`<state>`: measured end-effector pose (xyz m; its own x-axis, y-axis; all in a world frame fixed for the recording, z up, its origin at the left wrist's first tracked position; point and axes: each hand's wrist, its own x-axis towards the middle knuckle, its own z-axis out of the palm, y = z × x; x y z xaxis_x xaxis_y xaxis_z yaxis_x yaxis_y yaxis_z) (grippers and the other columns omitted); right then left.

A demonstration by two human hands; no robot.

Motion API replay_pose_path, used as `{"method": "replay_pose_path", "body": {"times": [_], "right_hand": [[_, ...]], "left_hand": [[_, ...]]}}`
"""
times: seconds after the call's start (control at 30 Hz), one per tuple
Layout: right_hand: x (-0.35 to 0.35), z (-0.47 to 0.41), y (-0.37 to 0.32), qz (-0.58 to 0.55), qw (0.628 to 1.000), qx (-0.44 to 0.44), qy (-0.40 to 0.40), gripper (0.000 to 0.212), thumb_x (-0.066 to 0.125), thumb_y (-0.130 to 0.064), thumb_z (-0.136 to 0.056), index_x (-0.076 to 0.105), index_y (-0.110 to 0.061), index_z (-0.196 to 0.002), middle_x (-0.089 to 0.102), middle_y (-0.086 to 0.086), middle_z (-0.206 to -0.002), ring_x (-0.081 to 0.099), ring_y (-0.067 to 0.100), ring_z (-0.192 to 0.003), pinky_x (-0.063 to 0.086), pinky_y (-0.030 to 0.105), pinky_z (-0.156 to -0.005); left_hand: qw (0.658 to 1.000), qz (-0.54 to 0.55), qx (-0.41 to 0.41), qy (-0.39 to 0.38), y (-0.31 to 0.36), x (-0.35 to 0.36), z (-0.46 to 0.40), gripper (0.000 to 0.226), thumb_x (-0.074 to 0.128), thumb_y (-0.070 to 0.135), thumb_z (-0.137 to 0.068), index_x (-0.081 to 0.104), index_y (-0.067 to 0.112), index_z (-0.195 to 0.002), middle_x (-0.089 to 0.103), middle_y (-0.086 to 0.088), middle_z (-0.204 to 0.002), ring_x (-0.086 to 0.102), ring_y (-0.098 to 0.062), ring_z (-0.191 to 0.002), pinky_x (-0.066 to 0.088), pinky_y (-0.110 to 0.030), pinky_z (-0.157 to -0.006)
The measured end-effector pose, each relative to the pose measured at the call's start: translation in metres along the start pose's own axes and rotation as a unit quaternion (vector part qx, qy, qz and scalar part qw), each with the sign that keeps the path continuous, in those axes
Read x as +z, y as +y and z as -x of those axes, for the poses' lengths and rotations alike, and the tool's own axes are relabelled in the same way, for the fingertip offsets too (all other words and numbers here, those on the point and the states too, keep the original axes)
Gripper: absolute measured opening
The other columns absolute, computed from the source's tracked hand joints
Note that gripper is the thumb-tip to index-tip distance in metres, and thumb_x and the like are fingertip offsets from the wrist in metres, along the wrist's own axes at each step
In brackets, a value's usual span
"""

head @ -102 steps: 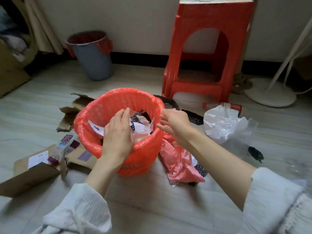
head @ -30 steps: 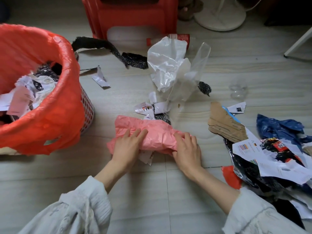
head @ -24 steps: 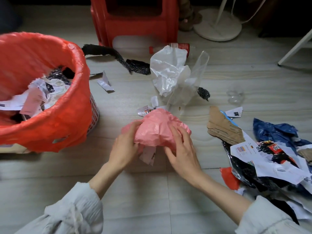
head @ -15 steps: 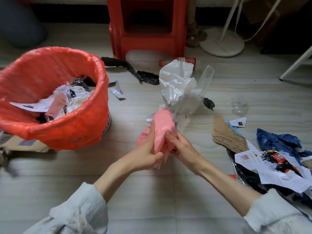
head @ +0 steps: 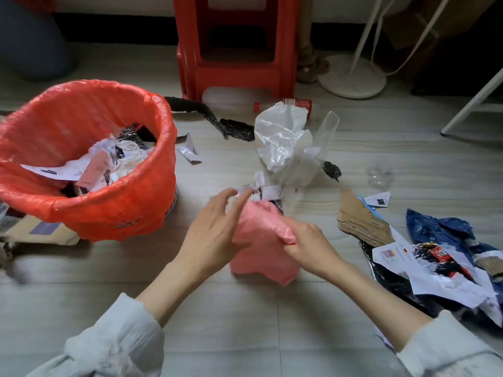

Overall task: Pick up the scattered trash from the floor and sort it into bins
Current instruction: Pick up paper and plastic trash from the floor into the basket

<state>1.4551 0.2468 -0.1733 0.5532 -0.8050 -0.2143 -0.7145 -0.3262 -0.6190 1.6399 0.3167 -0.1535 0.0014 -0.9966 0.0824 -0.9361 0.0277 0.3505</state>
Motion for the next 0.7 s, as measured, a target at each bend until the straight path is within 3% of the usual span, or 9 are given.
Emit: {"method": "replay_pose_path", "body": {"times": [0.07,0.13,0.2,0.3,0.37,0.5,0.57,0.63,0.7], "right_hand": [[0.003,0.005,-0.009,0.008,0.998,-0.068,-0.004,0.049,0.052,-0.004,-0.076,0.057,-0.021,-0.121,0.067,0.012,-0.107,0.059,0.037,-0.098,0.046,0.038,-0.075],[0.004,0.007,-0.013,0.012,0.993,-0.113,0.013,0.051,0.052,-0.006,-0.074,0.056,-0.022,-0.123,0.066,0.008,-0.114,0.059,0.035,-0.100,0.045,0.036,-0.076],[0.004,0.008,-0.012,0.024,0.991,-0.129,0.035,0.053,0.054,-0.007,-0.074,0.052,-0.019,-0.127,0.064,0.009,-0.118,0.058,0.035,-0.101,0.042,0.033,-0.078],[0.007,0.011,-0.010,-0.010,0.989,-0.148,0.024,0.055,0.063,-0.014,-0.078,0.043,-0.017,-0.129,0.061,0.006,-0.119,0.058,0.031,-0.101,0.039,0.026,-0.077],[0.006,0.009,-0.008,-0.029,0.989,-0.143,0.004,0.063,0.066,-0.028,-0.079,0.038,-0.017,-0.134,0.059,0.005,-0.123,0.058,0.027,-0.103,0.044,0.029,-0.082],[0.012,0.007,0.003,0.073,0.974,-0.191,0.094,0.062,0.055,-0.040,-0.081,0.038,-0.010,-0.133,0.054,0.011,-0.130,0.051,0.026,-0.116,0.042,0.036,-0.098],[0.015,0.007,0.006,0.057,0.976,-0.110,0.177,0.051,0.052,-0.037,-0.085,0.046,-0.009,-0.127,0.053,0.010,-0.126,0.048,0.022,-0.114,0.041,0.034,-0.097],[0.004,0.007,-0.011,-0.120,0.976,0.072,0.165,0.029,0.051,-0.037,-0.091,0.058,-0.015,-0.108,0.057,0.007,-0.115,0.054,0.021,-0.102,0.046,0.035,-0.092],[-0.010,0.002,-0.027,-0.413,0.876,0.249,0.013,0.035,0.042,-0.043,-0.096,0.060,-0.014,-0.087,0.066,0.009,-0.094,0.063,0.023,-0.083,0.053,0.039,-0.083]], "left_hand": [[0.992,-0.094,0.083,-0.032,-0.002,0.005,-0.005,0.111,0.088,0.038,-0.041,0.036,0.016,-0.136,0.044,-0.016,-0.139,0.047,-0.040,-0.122,0.047,-0.048,-0.093],[0.981,-0.149,0.108,-0.062,-0.008,0.010,-0.008,0.097,0.088,0.042,-0.035,0.054,0.011,-0.121,0.053,-0.011,-0.133,0.044,-0.038,-0.128,0.039,-0.052,-0.099],[0.983,-0.131,0.100,-0.084,-0.013,0.013,-0.007,0.069,0.085,0.035,-0.048,0.058,0.010,-0.106,0.063,-0.007,-0.117,0.047,-0.032,-0.126,0.031,-0.050,-0.106],[0.992,-0.060,0.065,-0.087,-0.014,0.010,0.000,0.031,0.070,0.018,-0.069,0.056,0.008,-0.095,0.067,-0.009,-0.089,0.063,-0.029,-0.097,0.028,-0.043,-0.111],[0.997,-0.017,0.015,-0.078,-0.013,0.005,0.003,0.025,0.064,0.018,-0.076,0.054,0.012,-0.097,0.066,-0.007,-0.089,0.060,-0.032,-0.095,0.045,-0.037,-0.089],[0.999,-0.048,-0.006,-0.016,-0.016,0.005,0.004,0.036,0.070,0.014,-0.068,0.047,0.018,-0.096,0.060,-0.006,-0.082,0.059,-0.038,-0.065,0.040,-0.036,-0.047],[0.996,-0.088,-0.010,0.033,-0.020,0.002,0.002,0.049,0.077,0.010,-0.058,0.043,0.019,-0.092,0.056,-0.006,-0.074,0.054,-0.036,-0.044,0.032,-0.029,-0.036],[0.991,-0.115,-0.008,0.074,-0.021,-0.003,-0.001,0.052,0.078,0.007,-0.052,0.042,0.018,-0.089,0.055,-0.008,-0.072,0.050,-0.033,-0.036,0.022,-0.023,-0.036],[0.988,-0.122,0.016,0.089,-0.017,-0.005,-0.003,0.047,0.071,0.006,-0.053,0.040,0.018,-0.085,0.056,-0.009,-0.073,0.050,-0.030,-0.038,0.022,-0.023,-0.036]]}}
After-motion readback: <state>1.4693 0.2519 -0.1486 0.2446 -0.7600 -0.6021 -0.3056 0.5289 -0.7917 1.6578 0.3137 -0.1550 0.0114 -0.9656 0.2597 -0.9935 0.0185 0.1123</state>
